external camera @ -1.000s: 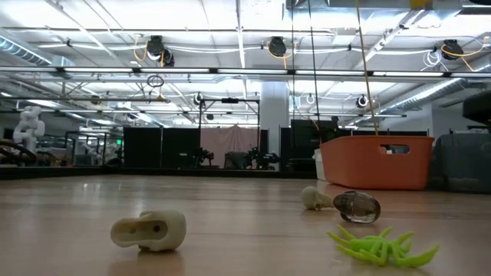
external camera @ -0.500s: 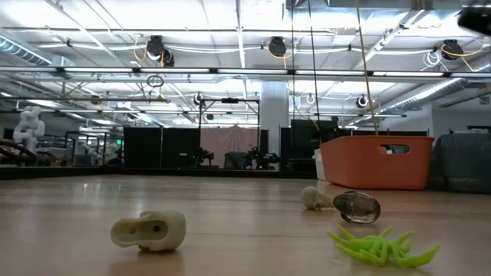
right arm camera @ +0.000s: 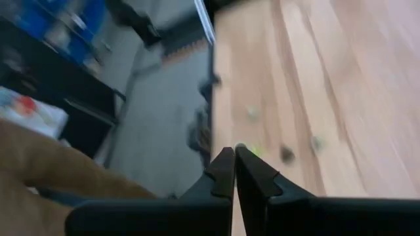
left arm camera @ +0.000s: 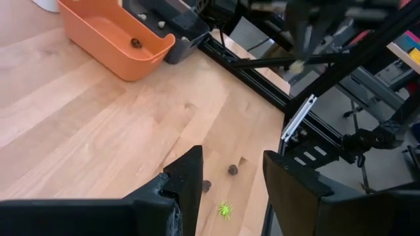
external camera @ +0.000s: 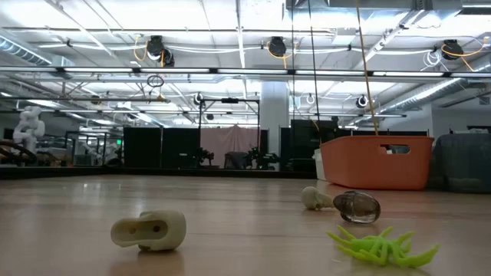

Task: Sort Halloween decoration
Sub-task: Put the white skull toy into the black bin

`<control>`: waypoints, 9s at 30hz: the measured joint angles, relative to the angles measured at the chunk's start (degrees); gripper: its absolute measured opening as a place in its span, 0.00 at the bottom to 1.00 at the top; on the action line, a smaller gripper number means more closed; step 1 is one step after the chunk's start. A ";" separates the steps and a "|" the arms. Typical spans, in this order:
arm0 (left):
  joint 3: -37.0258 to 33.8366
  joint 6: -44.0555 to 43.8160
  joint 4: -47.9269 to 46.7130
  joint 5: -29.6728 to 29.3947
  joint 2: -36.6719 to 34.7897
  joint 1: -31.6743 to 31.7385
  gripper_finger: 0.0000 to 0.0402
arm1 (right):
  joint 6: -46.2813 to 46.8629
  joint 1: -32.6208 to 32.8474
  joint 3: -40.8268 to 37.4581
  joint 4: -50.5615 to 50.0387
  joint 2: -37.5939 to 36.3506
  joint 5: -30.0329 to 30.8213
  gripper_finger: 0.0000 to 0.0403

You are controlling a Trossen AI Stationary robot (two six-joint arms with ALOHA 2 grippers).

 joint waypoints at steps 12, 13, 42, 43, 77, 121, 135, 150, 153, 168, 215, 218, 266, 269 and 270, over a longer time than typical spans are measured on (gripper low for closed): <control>0.00 0.50 1.43 -0.59 0.00 2.56 0.41 | -12.35 -6.05 0.00 22.52 -7.73 2.91 0.00; 0.02 0.49 1.80 -0.59 0.00 2.88 0.41 | -13.31 -6.57 0.00 23.70 -8.23 2.91 0.00; 0.07 17.00 14.66 -0.61 -0.02 12.39 0.41 | -56.37 -10.58 0.00 27.33 -15.86 4.24 0.00; 0.07 17.02 14.63 -0.60 -0.02 12.56 0.41 | -55.79 -10.58 0.00 27.36 -15.95 4.24 0.00; 0.07 17.95 14.59 5.46 -0.02 11.74 0.41 | -11.84 -10.78 0.00 24.48 -16.80 14.86 0.00; 0.00 10.39 -0.70 12.69 -0.04 20.44 0.41 | 26.35 -29.70 -9.31 -59.85 -17.93 8.41 0.00; 0.00 10.42 -0.68 12.99 1.68 19.66 0.41 | 29.10 -35.28 -17.59 -52.71 -12.55 6.88 0.00; 0.00 11.93 -0.83 16.02 2.23 15.56 0.41 | 30.33 -35.57 -1.37 -55.94 -7.93 3.22 0.42; 0.00 12.47 -1.08 16.00 2.23 13.73 0.41 | 30.46 -33.38 5.26 -53.48 -7.84 5.27 0.46; -0.63 16.31 0.48 15.07 5.76 2.42 0.45 | 25.26 -17.57 13.74 -36.19 6.49 9.89 0.43; 4.20 4.98 14.36 12.46 40.81 -6.78 0.62 | 14.50 3.68 13.84 -33.04 10.84 10.29 0.42; 4.20 7.89 14.42 11.78 40.81 -6.50 0.60 | 14.78 4.16 13.84 -33.06 10.84 10.45 0.42; 16.46 16.86 14.00 9.80 34.74 0.52 0.04 | 7.58 4.36 13.77 -27.60 9.06 13.38 0.42; 17.49 17.02 14.72 9.43 32.45 1.95 0.04 | 5.37 4.37 13.77 -25.31 7.82 14.86 0.42; 17.61 17.30 14.28 8.94 31.60 2.45 0.04 | 4.43 4.37 13.77 -24.04 7.19 15.22 0.42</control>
